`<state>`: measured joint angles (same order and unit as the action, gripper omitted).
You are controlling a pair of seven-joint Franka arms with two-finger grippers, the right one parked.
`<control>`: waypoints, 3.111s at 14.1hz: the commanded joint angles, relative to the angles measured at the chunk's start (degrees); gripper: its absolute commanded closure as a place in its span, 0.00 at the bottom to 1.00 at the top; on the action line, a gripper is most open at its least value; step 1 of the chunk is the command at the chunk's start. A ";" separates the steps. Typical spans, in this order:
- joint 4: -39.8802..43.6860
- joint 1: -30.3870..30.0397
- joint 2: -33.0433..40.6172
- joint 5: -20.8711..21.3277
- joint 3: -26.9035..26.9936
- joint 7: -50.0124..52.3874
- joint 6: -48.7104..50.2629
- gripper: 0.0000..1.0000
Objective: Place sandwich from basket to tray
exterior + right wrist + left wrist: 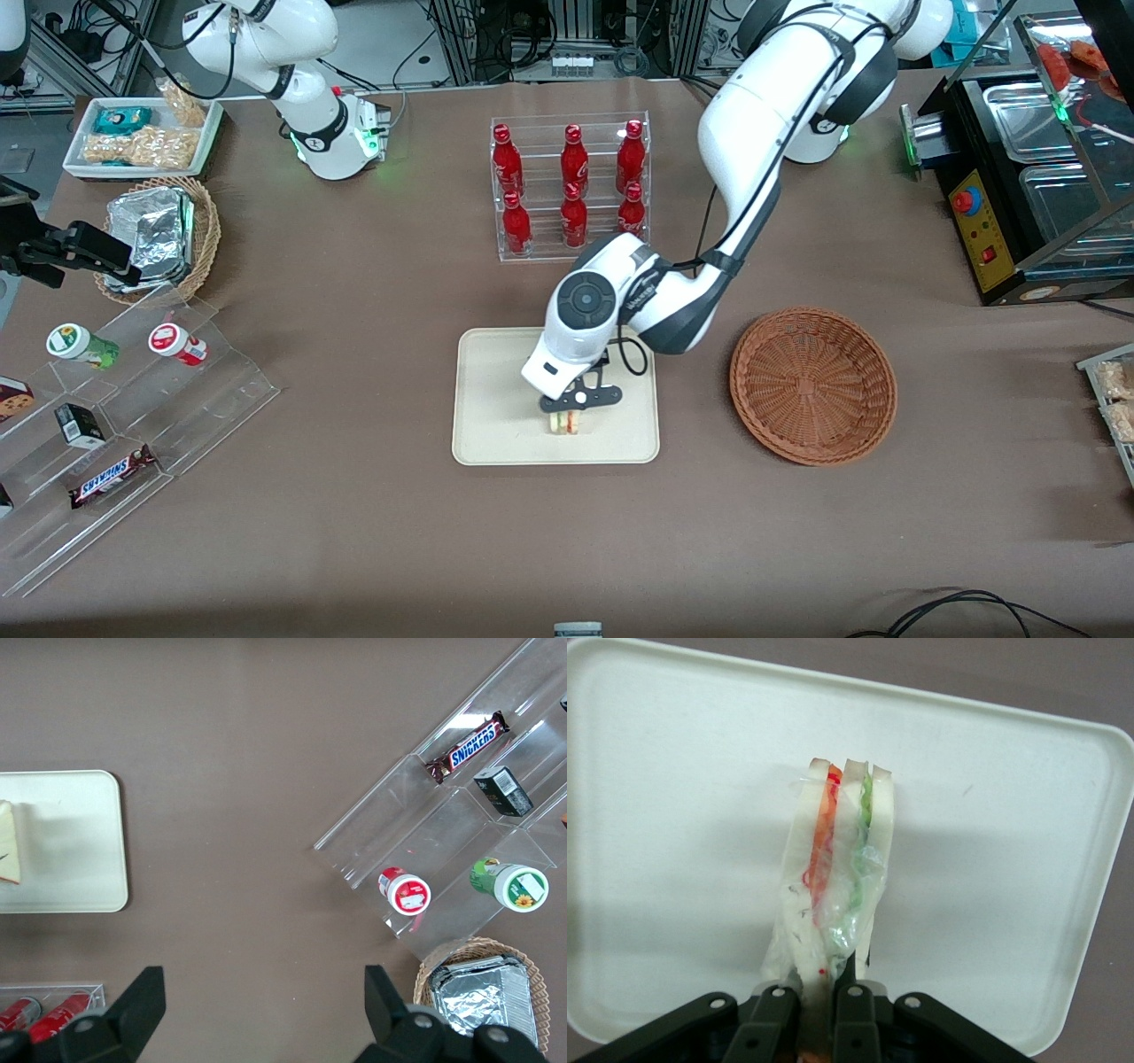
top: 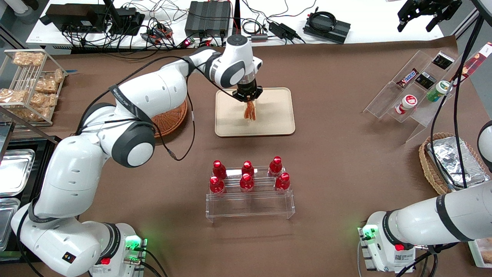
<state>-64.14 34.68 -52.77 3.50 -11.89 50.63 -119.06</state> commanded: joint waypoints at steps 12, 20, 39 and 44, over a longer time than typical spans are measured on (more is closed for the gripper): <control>2.26 -1.79 6.52 4.41 0.82 6.86 11.01 0.00; -15.45 -17.51 28.30 4.06 0.73 2.11 25.99 0.00; -30.89 -33.04 52.78 -2.27 9.41 -48.69 28.62 0.00; -24.72 -31.26 51.01 -2.44 11.37 -48.52 29.15 0.00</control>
<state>-92.36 2.37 -0.17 1.50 -1.36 2.72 -91.82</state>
